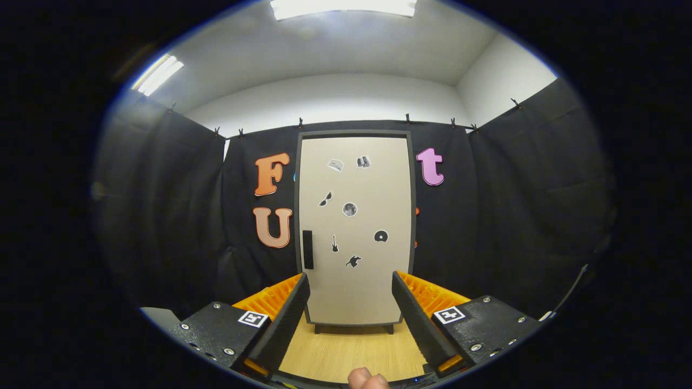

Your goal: Open the shoe cabinet door, grab the shoes and put them into the shoe cabinet, then close the shoe cabinet door.

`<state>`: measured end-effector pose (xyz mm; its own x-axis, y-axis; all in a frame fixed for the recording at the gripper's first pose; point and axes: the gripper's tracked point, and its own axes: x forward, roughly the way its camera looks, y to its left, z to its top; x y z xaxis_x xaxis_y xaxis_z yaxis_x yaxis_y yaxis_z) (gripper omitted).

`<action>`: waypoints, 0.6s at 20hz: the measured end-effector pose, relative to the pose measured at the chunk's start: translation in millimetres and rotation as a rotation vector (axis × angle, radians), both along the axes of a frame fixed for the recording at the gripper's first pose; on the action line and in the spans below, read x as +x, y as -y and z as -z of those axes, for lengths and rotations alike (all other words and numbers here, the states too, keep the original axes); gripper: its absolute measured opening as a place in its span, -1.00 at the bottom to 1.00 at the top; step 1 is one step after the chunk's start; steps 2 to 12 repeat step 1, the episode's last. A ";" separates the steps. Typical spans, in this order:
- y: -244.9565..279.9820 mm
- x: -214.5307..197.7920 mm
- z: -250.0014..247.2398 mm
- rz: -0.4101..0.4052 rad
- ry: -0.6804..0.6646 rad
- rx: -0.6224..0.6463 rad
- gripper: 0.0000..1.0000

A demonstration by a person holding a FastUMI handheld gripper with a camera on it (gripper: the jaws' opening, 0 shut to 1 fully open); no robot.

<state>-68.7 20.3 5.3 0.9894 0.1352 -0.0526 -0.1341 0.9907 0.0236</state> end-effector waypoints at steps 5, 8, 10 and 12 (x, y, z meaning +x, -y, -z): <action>2.5 -1.1 0.5 -0.001 0.000 0.005 0.91; 2.5 -1.1 0.5 -0.001 0.000 0.005 0.91; 2.5 -1.1 0.5 -0.001 0.000 0.005 0.91; 2.5 -1.1 0.5 -0.001 0.000 0.005 0.91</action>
